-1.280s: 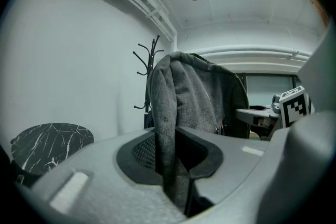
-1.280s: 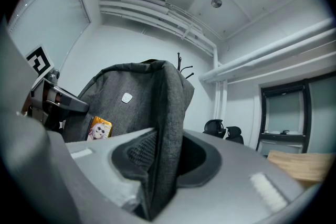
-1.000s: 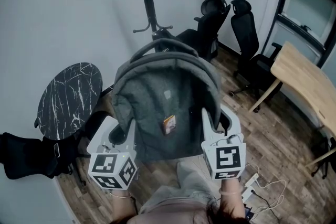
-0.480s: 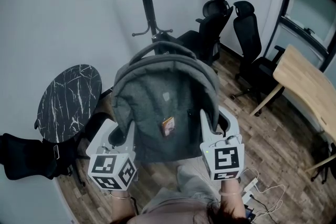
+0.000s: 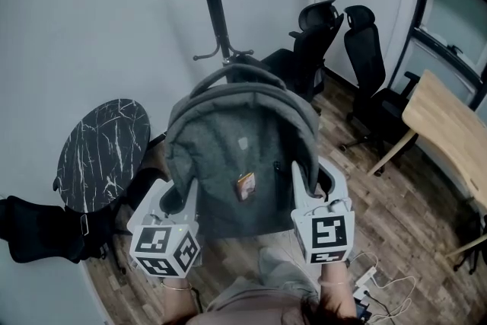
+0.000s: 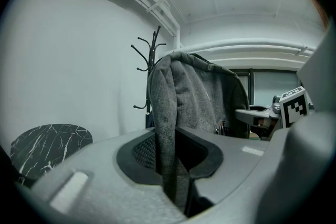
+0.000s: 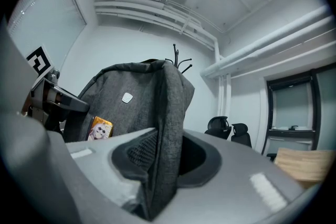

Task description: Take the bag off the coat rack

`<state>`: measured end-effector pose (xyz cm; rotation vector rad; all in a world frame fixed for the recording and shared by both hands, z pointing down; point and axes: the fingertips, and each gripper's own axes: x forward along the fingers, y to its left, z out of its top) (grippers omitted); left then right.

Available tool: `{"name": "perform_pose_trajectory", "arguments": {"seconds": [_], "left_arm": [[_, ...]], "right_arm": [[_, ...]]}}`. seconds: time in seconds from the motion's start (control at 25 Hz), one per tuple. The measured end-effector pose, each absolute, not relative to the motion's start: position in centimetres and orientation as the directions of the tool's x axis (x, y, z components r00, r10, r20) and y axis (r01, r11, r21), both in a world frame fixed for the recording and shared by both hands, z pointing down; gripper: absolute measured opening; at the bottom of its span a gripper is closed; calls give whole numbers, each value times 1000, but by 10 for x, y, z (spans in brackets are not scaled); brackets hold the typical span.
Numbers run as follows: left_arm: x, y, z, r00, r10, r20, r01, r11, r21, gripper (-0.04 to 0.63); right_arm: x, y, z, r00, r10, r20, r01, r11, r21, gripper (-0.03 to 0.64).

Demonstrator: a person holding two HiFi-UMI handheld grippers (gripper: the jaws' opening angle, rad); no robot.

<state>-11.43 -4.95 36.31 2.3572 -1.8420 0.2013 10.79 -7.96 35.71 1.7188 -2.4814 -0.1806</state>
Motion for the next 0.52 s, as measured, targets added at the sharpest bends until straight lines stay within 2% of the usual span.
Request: {"name": "perform_pose_trajectory", "arguments": {"seconds": [0.52], "left_arm": [[-124,-81,365,224,-954,201,-974,-225,21,78]], "right_arm": [[98,-113,361,-356,-934,24,-924,355,144,98]]}}
